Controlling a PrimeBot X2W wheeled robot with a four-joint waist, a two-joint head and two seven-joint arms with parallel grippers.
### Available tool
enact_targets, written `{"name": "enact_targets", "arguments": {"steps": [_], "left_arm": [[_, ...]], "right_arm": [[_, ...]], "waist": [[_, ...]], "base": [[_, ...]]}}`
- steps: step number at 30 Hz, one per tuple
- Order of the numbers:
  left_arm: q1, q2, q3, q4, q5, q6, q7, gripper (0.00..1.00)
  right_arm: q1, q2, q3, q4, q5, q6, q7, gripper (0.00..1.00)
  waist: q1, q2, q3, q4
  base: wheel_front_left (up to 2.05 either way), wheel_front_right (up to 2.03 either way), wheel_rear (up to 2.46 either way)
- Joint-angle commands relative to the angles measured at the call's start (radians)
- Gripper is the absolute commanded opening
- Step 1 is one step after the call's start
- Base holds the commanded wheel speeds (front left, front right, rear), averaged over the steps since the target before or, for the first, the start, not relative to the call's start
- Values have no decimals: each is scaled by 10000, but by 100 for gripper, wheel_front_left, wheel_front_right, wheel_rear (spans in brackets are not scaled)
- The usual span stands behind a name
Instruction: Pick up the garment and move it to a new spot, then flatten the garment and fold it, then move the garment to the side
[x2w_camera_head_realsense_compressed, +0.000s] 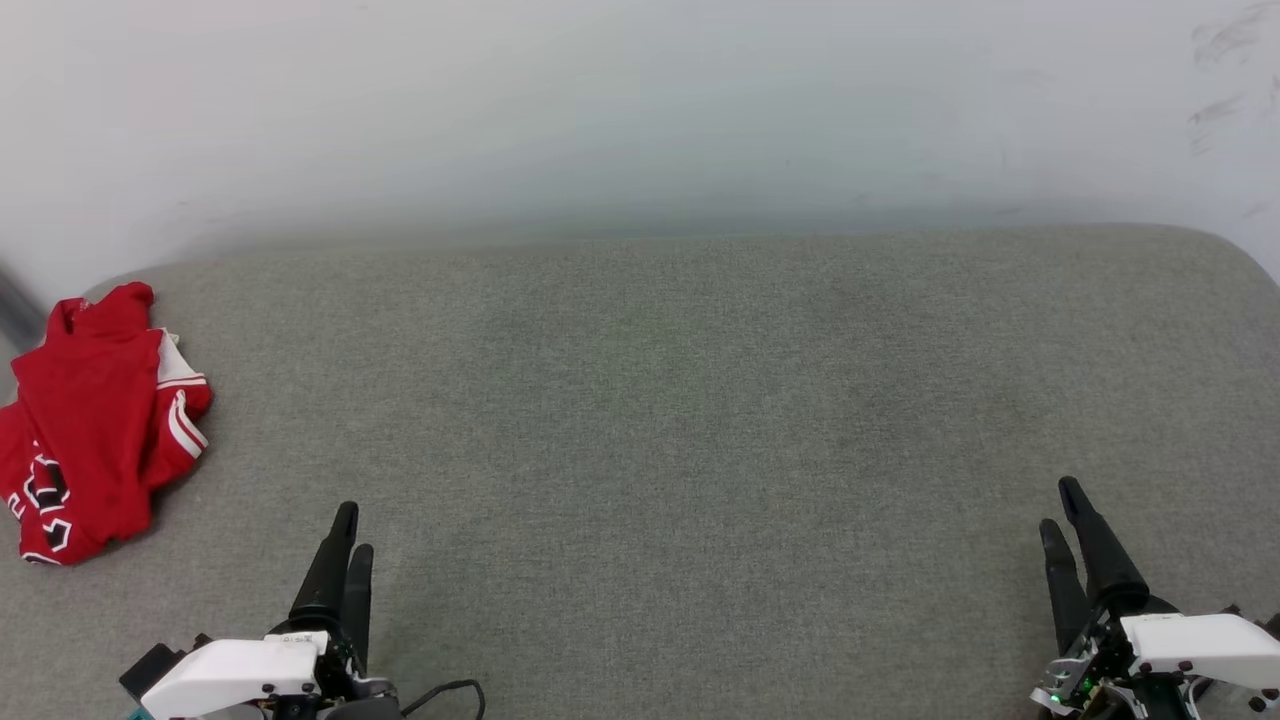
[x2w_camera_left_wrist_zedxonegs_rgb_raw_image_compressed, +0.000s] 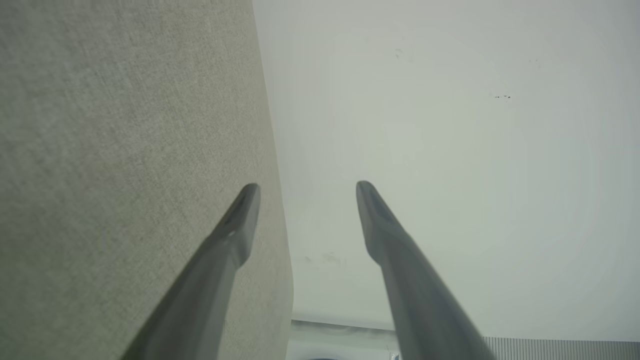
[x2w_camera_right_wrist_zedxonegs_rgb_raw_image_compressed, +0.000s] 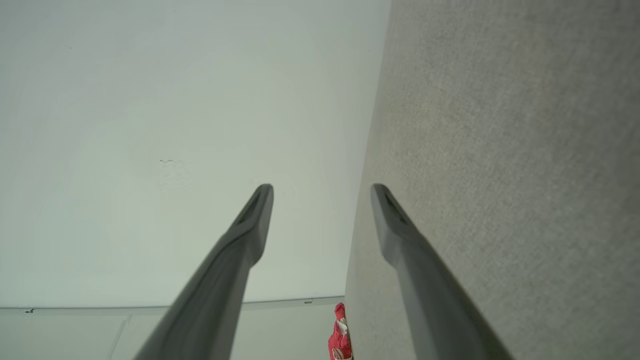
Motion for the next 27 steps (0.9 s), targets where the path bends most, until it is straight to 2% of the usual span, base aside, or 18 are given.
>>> {"name": "enact_targets", "arguments": {"steps": [1,8,17,27], "left_arm": [[-58,32,-22,-267,176,-4,-135,100],[67,36,202,-499,892,-7,-455,100],[109,42,951,-760,2241,-11,-832,100],[-24,47,1617,-1771,4502,-1,-1209,100]], "right_arm": [[-94,-3,40,-200,-267,6,-144,100],[-92,-2,13,-232,-1326,8,-467,100],[-169,-2,-230,-849,-3741,10,-848,100],[-243,-3,82,-2043,-6865,13,-1229,100]], "waist": [[0,0,4,0],[0,0,13,-5],[0,0,31,-8],[0,0,86,0]], "base": [[0,0,0],[0,0,0],[0,0,0],[0,0,0]]}}
